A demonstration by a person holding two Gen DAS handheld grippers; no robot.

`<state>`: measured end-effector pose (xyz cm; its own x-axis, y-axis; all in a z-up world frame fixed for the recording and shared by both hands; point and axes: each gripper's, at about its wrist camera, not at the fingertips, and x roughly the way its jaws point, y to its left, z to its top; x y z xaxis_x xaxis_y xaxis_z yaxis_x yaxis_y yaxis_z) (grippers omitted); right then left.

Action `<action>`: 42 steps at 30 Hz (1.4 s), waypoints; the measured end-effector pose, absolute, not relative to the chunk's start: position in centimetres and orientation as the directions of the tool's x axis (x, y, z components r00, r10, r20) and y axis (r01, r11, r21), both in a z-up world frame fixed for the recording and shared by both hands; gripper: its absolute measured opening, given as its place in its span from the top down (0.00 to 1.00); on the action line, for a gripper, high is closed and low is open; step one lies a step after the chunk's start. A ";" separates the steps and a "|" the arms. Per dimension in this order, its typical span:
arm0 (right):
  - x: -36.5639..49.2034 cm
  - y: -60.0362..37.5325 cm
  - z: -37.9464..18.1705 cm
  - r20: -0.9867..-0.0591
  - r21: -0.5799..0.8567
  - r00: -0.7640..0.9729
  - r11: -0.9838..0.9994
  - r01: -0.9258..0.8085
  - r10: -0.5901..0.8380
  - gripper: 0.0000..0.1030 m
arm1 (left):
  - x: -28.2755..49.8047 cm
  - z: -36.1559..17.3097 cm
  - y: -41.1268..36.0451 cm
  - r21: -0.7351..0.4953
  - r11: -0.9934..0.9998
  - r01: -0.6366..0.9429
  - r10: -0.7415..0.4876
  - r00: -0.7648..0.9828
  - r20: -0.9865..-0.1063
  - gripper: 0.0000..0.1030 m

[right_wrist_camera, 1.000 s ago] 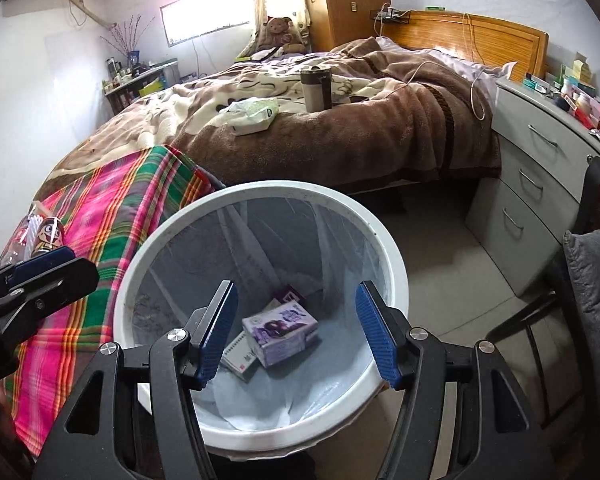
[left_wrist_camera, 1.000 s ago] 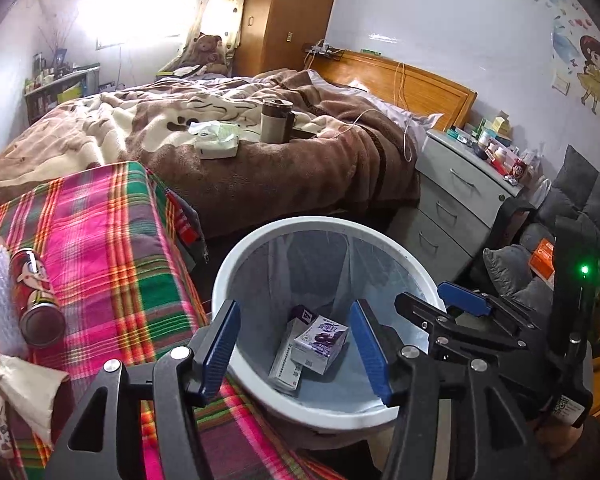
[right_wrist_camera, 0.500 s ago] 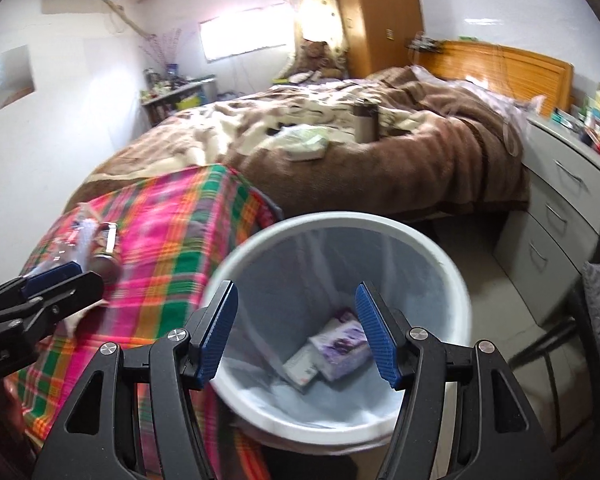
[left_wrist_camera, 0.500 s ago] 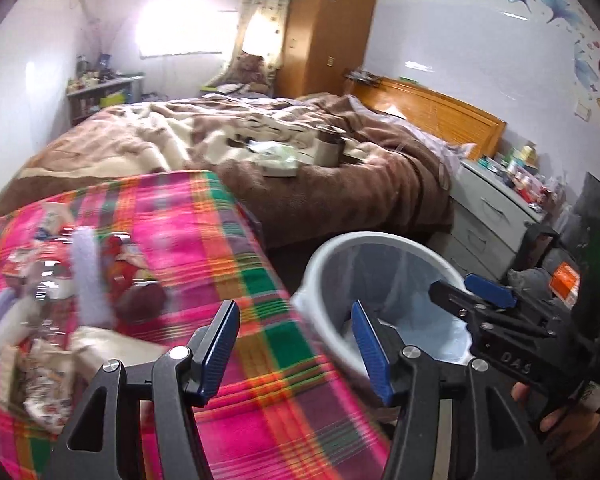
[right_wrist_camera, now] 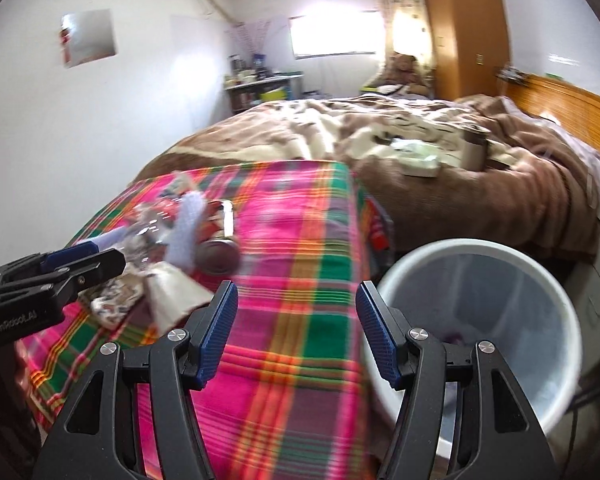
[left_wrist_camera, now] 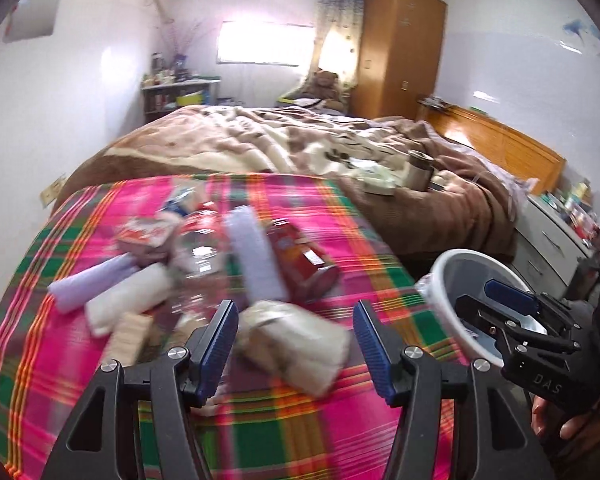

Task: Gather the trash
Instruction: 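Grasp the white paper cup with the right gripper while the left grasps the cream box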

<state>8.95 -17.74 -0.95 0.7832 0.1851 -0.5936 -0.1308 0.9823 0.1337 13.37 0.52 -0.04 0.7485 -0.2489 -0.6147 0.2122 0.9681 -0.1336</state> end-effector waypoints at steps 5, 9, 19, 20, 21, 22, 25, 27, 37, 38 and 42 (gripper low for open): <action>10.0 -14.8 -1.7 -0.615 0.118 0.751 0.969 -0.215 0.241 0.39 | 13.4 -0.7 4.9 -0.140 0.981 0.131 -0.190 0.757 -0.625 0.42; 10.6 -12.7 -2.0 -0.628 0.120 0.727 0.957 -0.263 0.279 0.39 | 13.7 -1.5 7.8 -0.126 0.989 0.084 -0.145 0.750 -0.646 0.41; 12.6 -8.4 -3.8 -0.700 0.070 0.652 0.937 -0.343 0.291 0.36 | 15.3 -4.6 11.7 -0.122 0.992 0.039 -0.115 0.695 -0.710 0.41; 12.8 -8.3 -3.9 -0.705 0.070 0.646 0.935 -0.346 0.292 0.35 | 15.5 -5.0 11.9 -0.127 0.991 0.045 -0.123 0.686 -0.717 0.41; 13.0 -8.1 -3.9 -0.710 0.072 0.640 0.934 -0.349 0.295 0.35 | 15.6 -5.1 11.9 -0.129 0.991 0.047 -0.126 0.682 -0.721 0.41; 13.2 -8.0 -4.0 -0.718 0.078 0.629 0.932 -0.354 0.299 0.35 | 15.7 -5.3 12.0 -0.129 0.991 0.047 -0.126 0.678 -0.724 0.41; 13.6 -7.5 -4.4 -0.737 0.079 0.603 0.925 -0.371 0.305 0.34 | 16.2 -5.8 12.1 -0.122 0.991 0.052 -0.126 0.666 -0.735 0.41; 13.7 -7.1 -4.6 -0.748 0.065 0.594 0.923 -0.380 0.297 0.34 | 16.5 -6.1 12.0 -0.122 0.991 0.058 -0.130 0.661 -0.739 0.41; 14.1 -6.4 -4.8 -0.774 0.042 0.564 0.912 -0.407 0.287 0.31 | 17.7 -7.6 11.7 -0.127 0.990 0.063 -0.139 0.620 -0.772 0.41; 14.0 -6.4 -4.9 -0.777 0.043 0.560 0.912 -0.409 0.288 0.31 | 17.7 -7.6 11.6 -0.127 0.990 0.065 -0.139 0.621 -0.772 0.41; 13.7 -6.1 -4.9 -0.779 0.043 0.559 0.912 -0.408 0.286 0.31 | 17.9 -7.5 11.6 -0.128 0.990 0.063 -0.139 0.624 -0.769 0.42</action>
<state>13.65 -6.15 -4.85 0.5585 0.2862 -0.7785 -0.4076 0.9122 0.0429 17.88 11.63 -7.52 0.6235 -0.1394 -0.7693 0.0629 0.9897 -0.1284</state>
